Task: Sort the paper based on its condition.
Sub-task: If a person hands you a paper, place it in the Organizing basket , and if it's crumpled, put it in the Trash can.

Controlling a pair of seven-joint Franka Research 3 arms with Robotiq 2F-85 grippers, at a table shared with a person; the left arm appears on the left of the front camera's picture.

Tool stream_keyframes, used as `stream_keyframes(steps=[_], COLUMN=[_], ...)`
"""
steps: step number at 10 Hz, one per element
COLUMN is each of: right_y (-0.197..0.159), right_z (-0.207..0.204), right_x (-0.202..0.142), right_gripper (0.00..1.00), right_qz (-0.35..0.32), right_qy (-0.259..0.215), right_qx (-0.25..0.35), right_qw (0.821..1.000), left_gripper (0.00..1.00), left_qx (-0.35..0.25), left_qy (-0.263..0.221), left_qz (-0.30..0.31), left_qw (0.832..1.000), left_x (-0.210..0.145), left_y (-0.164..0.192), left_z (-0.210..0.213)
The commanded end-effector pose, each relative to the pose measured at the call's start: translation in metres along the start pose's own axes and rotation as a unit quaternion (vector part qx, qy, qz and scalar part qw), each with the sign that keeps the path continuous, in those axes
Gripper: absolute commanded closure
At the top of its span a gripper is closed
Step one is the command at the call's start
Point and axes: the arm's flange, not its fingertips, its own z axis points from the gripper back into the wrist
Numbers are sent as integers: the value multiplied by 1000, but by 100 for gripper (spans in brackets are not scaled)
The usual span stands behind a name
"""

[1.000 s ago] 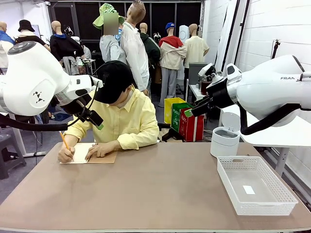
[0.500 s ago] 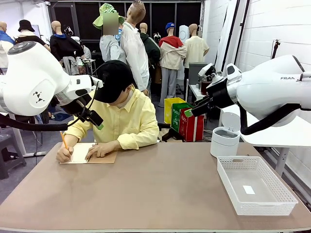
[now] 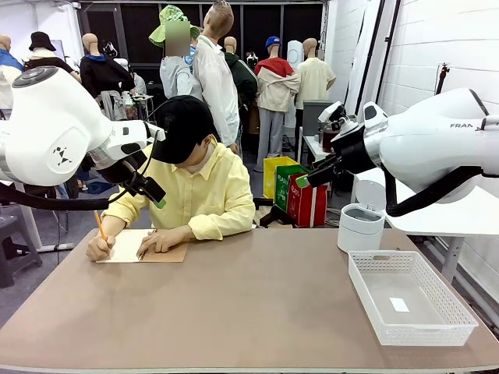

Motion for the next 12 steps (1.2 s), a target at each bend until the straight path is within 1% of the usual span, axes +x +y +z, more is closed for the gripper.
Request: stream_keyframes(steps=[1,12], right_y=[1,1], right_z=[0,0], right_x=[0,0], right_gripper=[0,0], right_qz=[0,0], right_qy=[3,3], right_qx=[2,2], right_qw=[1000,1000], left_gripper=[0,0], left_qx=[1,1], left_qy=[0,0], left_qz=[-1,-1], left_qw=[1000,1000], left_x=[0,0], left_y=[1,1], left_z=[0,0])
